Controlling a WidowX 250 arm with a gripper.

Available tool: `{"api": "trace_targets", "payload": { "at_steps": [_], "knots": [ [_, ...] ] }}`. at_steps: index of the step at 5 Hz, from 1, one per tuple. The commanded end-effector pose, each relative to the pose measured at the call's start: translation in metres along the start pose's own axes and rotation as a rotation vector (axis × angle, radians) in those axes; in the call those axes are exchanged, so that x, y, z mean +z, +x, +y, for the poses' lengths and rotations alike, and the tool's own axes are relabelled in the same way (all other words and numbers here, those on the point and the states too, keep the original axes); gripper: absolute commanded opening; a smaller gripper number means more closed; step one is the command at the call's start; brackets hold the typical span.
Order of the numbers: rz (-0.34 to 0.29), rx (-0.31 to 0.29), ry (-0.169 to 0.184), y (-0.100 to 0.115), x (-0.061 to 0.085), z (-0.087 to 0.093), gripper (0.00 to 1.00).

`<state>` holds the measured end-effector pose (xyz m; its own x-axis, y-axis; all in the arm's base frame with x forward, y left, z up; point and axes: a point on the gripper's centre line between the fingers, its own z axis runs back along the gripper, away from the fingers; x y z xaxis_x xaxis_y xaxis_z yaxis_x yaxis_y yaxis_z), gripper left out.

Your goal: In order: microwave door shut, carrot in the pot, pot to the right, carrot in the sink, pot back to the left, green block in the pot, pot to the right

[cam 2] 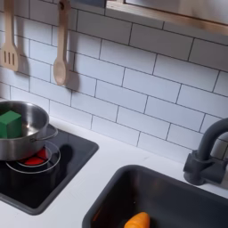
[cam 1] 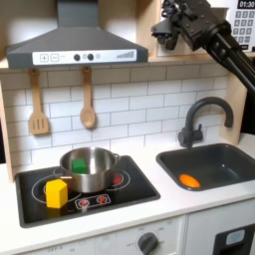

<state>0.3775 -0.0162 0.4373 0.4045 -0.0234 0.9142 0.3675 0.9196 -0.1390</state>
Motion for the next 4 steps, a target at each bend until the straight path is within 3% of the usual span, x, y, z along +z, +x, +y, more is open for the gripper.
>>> {"api": "trace_targets", "payload": {
  "at_steps": [1, 4],
  "knots": [
    [0.000, 0.001, 0.003, 0.000, 0.000, 0.001, 0.00],
    [0.032, -0.004, -0.009, -0.012, 0.005, -0.001, 0.00]
  ]
}}
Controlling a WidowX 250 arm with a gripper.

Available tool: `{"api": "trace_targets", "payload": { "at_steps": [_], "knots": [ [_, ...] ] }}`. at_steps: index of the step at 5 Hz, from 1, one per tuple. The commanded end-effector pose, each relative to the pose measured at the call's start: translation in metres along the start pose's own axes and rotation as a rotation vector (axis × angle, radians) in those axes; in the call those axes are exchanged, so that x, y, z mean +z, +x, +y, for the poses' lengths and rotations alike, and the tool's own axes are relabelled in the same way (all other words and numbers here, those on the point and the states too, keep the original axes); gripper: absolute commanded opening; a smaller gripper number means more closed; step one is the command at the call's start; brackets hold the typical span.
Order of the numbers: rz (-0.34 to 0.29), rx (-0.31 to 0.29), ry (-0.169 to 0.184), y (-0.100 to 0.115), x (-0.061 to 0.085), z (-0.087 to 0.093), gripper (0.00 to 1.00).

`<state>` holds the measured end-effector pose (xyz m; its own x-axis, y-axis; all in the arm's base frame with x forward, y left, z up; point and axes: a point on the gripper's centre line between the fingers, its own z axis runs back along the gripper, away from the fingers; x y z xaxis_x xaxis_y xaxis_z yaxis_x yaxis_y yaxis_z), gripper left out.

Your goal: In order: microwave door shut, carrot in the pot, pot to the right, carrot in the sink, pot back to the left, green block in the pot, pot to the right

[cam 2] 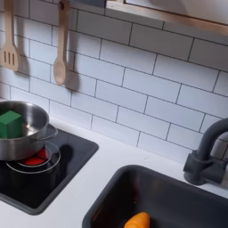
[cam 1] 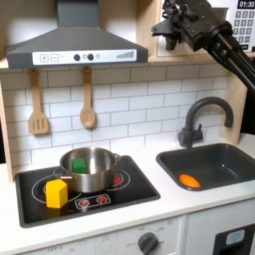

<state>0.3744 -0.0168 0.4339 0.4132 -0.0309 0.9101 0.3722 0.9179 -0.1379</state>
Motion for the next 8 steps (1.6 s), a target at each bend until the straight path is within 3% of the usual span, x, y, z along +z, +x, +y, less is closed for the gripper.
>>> {"api": "trace_targets", "payload": {
  "at_steps": [1, 4, 5, 6, 7, 8],
  "knots": [
    [0.018, -0.001, -0.010, -0.010, 0.004, -0.003, 0.00],
    [0.060, 0.017, -0.019, -0.019, 0.006, -0.005, 0.00],
    [0.098, 0.016, 0.004, -0.027, 0.009, -0.001, 0.00],
    [0.169, -0.004, 0.037, -0.044, 0.015, 0.003, 0.00],
    [0.285, -0.022, 0.077, -0.072, 0.015, 0.011, 0.00],
    [0.403, -0.052, 0.150, -0.098, 0.018, 0.024, 0.00]
  ]
}}
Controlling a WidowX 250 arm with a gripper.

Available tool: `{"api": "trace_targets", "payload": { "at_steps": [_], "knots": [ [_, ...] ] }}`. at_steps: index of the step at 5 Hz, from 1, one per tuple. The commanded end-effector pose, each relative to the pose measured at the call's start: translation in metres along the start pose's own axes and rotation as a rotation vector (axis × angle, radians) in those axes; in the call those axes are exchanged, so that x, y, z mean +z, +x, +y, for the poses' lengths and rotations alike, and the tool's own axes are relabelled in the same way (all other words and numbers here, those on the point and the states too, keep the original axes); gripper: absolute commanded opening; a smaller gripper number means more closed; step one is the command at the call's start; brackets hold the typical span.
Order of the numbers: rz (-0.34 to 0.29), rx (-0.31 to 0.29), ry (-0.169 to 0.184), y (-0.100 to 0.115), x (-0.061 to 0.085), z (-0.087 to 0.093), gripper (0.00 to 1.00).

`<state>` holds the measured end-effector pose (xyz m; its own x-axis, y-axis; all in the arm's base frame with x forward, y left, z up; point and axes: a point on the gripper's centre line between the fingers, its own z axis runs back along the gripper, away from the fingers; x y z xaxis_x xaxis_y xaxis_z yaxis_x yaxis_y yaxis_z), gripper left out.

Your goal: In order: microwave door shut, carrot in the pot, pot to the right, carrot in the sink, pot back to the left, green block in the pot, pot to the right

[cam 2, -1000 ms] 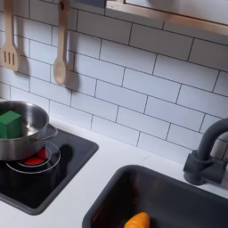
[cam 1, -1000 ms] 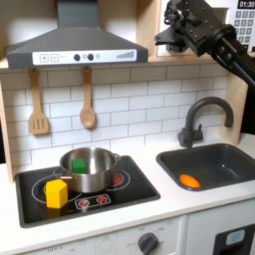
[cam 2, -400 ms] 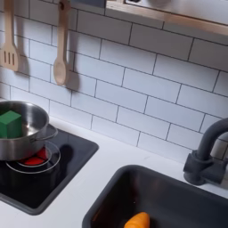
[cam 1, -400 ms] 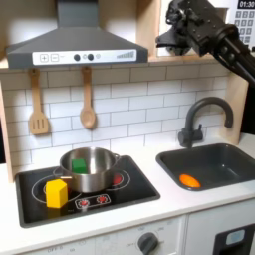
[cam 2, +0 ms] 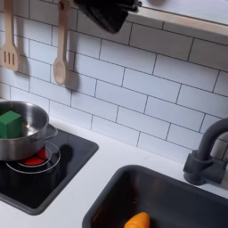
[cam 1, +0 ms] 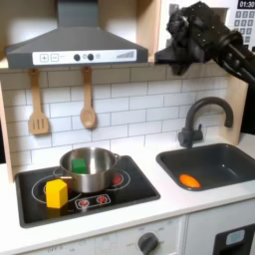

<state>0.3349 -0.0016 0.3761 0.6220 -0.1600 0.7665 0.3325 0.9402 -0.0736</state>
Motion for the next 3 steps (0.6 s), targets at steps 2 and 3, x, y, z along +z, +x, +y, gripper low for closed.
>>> {"api": "trace_targets", "payload": {
  "at_steps": [2, 3],
  "knots": [
    [0.388, 0.027, 0.266, -0.084, -0.034, 0.066, 1.00],
    [0.445, 0.040, 0.293, -0.093, -0.047, 0.079, 1.00]
  ]
}}
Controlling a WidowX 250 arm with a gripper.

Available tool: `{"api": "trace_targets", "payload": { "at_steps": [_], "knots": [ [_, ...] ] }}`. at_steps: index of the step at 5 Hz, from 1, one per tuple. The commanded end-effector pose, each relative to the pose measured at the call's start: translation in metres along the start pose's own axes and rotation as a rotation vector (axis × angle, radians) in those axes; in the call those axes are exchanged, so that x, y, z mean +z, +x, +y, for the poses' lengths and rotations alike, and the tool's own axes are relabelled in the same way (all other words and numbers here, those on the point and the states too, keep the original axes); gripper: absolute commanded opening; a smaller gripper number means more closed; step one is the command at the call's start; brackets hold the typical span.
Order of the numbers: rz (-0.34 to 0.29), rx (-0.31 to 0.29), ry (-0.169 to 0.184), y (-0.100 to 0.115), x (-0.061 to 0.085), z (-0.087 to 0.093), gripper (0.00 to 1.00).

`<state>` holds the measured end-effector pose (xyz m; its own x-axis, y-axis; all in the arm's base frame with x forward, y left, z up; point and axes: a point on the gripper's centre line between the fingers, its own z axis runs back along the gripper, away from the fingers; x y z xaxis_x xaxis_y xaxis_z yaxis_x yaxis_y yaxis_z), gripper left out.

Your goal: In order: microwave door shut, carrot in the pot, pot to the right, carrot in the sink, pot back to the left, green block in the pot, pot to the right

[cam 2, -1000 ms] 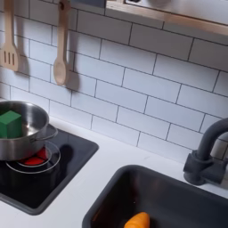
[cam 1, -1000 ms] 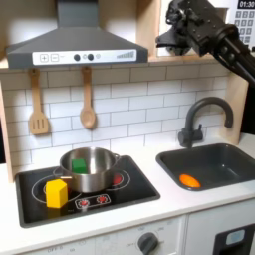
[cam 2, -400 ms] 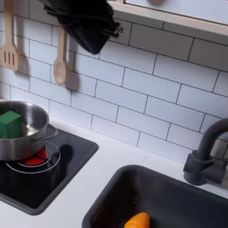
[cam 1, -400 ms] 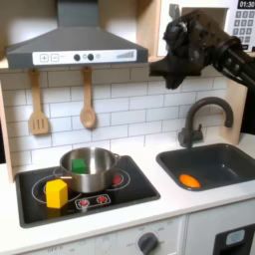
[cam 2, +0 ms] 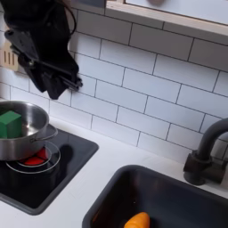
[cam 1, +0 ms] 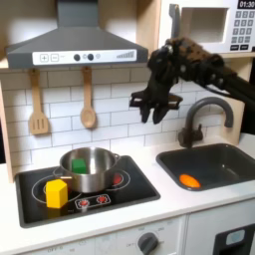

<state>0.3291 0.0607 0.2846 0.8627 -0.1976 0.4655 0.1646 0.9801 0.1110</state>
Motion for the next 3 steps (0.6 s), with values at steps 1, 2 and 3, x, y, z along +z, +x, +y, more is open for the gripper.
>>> {"api": "trace_targets", "payload": {
  "at_steps": [1, 2, 3],
  "knots": [
    [0.094, 0.039, 0.061, -0.005, -0.030, 0.024, 1.00],
    [0.139, 0.061, 0.082, -0.008, -0.046, 0.035, 1.00],
    [0.164, 0.090, 0.109, -0.007, -0.056, 0.049, 1.00]
  ]
}}
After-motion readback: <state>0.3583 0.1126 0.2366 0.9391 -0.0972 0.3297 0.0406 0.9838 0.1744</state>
